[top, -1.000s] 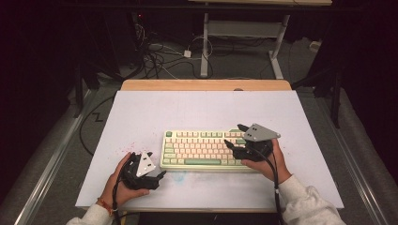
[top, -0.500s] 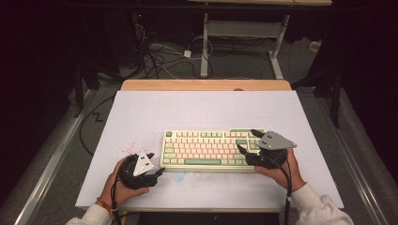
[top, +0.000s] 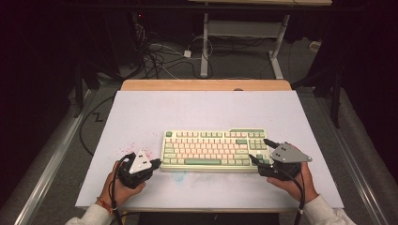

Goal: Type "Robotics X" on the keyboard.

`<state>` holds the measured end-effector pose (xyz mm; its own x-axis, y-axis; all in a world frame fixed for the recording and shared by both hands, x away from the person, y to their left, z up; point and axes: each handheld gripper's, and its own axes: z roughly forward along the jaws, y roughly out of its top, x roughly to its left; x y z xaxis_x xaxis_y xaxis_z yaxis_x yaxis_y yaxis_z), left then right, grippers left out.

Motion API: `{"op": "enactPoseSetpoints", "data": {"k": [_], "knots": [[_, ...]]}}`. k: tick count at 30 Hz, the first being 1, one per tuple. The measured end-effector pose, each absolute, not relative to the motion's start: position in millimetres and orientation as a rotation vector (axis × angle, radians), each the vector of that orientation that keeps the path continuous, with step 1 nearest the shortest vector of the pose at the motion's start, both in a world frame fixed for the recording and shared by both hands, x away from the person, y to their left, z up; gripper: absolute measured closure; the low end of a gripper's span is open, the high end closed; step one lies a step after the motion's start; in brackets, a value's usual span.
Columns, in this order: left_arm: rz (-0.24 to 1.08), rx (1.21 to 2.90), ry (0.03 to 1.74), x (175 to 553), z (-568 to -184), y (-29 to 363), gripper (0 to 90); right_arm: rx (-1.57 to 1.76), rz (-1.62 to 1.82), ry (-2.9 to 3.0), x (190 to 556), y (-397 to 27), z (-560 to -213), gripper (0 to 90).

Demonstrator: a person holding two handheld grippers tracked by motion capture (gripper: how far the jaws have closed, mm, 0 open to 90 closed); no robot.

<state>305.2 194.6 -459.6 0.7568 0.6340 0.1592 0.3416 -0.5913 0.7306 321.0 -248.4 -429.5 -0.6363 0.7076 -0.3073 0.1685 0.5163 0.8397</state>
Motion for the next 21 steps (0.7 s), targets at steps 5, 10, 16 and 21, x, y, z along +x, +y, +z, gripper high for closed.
{"op": "enactPoseSetpoints", "data": {"k": [5,10,16,21], "knots": [[0.518,2.244,0.722,304.9,-455.8,191.9,87.6,0.721,1.085,2.1,311.3,-254.3,-435.8,29.1],[0.499,2.231,0.737,306.2,-451.5,188.4,87.6,0.732,1.075,2.099,305.8,-259.3,-439.9,28.8],[0.473,2.242,0.738,311.8,-449.4,177.8,87.5,0.74,1.074,2.101,300.8,-261.7,-442.0,28.5],[0.447,2.248,0.727,321.3,-446.2,164.2,87.4,0.736,1.073,2.111,299.6,-259.5,-443.9,28.3]]}}
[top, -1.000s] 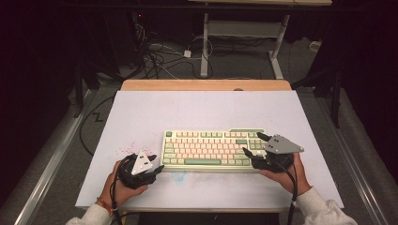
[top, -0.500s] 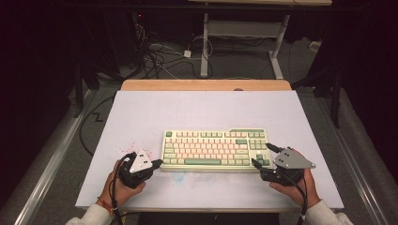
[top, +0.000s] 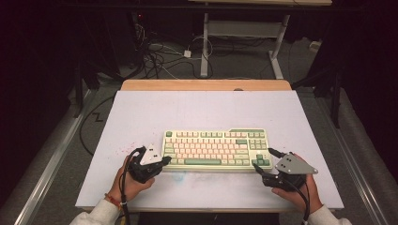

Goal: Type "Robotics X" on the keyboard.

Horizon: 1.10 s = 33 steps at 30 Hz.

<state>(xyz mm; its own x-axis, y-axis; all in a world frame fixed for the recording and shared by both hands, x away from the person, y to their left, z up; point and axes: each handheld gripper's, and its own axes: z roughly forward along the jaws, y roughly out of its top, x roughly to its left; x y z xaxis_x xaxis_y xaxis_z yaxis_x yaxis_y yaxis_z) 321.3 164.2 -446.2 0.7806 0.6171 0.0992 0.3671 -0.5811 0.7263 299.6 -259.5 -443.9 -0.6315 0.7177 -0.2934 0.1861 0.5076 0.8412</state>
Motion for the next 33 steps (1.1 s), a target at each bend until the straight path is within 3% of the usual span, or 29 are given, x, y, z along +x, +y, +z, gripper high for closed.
{"op": "enactPoseSetpoints", "data": {"k": [18,33], "knots": [[0.382,2.313,0.669,351.3,-447.5,112.5,87.3,0.717,1.047,2.145,300.4,-255.5,-449.4,28.3],[0.38,2.353,0.668,364.7,-452.7,93.9,87.2,0.703,1.033,2.165,301.0,-254.9,-451.9,28.3]]}}
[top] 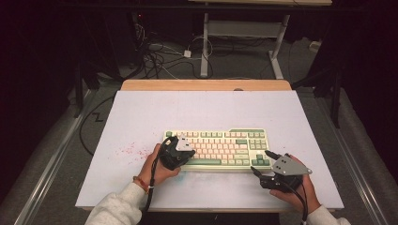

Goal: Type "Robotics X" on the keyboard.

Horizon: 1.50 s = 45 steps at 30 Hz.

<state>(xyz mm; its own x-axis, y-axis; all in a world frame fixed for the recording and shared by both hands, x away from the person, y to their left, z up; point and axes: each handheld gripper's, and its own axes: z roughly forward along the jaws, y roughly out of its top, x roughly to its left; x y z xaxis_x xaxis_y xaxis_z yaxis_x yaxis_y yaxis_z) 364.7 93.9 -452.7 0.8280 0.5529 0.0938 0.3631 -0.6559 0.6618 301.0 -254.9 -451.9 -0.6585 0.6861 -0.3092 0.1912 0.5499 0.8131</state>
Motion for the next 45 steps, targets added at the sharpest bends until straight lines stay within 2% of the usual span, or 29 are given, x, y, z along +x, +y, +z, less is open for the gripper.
{"op": "enactPoseSetpoints", "data": {"k": [15,45], "knots": [[0.411,2.383,0.663,365.2,-456.2,91.0,87.2,0.69,1.016,2.181,301.1,-253.0,-453.1,28.3],[0.474,2.352,0.628,360.1,-448.1,98.2,76.3,0.692,1.009,2.185,301.6,-252.9,-453.7,28.3]]}}
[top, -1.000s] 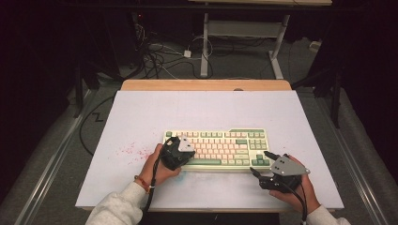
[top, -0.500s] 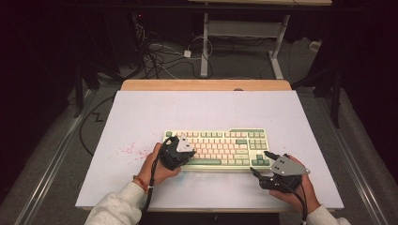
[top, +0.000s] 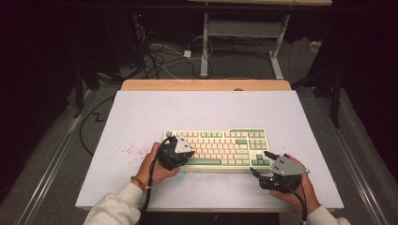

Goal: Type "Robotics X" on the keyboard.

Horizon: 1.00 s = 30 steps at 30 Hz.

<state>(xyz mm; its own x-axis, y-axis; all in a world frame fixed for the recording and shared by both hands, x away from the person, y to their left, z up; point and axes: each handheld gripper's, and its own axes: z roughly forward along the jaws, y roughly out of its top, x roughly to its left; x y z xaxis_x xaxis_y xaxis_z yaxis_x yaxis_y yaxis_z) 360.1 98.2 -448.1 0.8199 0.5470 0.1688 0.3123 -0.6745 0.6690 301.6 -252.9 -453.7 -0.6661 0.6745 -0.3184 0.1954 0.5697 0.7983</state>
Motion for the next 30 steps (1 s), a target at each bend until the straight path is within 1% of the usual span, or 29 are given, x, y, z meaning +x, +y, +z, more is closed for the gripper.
{"op": "enactPoseSetpoints", "data": {"k": [7,10,11,14,21,25,28,30], "knots": [[0.494,2.35,0.618,358.7,-447.5,100.7,72.3,0.692,1.008,2.188,301.7,-252.9,-453.9,28.3],[0.514,2.344,0.622,357.9,-447.3,102.1,66.9,0.692,1.009,2.188,301.6,-252.7,-453.8,28.3],[0.519,2.34,0.618,357.3,-446.9,102.9,66.5,0.691,1.01,2.189,301.7,-252.6,-453.9,28.3],[0.542,2.337,0.607,355.4,-445.7,105.2,58.2,0.692,1.01,2.189,301.9,-252.6,-453.9,28.3],[0.59,2.289,0.598,347.1,-444.0,113.5,32.7,0.695,1.011,2.187,302.4,-252.7,-453.7,28.2],[0.611,2.271,0.594,341.6,-444.2,120.7,24.6,0.696,1.013,2.187,303.4,-252.0,-453.6,28.1],[0.618,2.268,0.59,337.9,-447.1,126.6,22.1,0.697,1.015,2.188,303.8,-250.7,-453.9,28.0],[0.645,2.271,0.599,335.9,-449.1,129.5,21.3,0.694,1.017,2.192,304.2,-249.3,-454.0,28.0]]}}
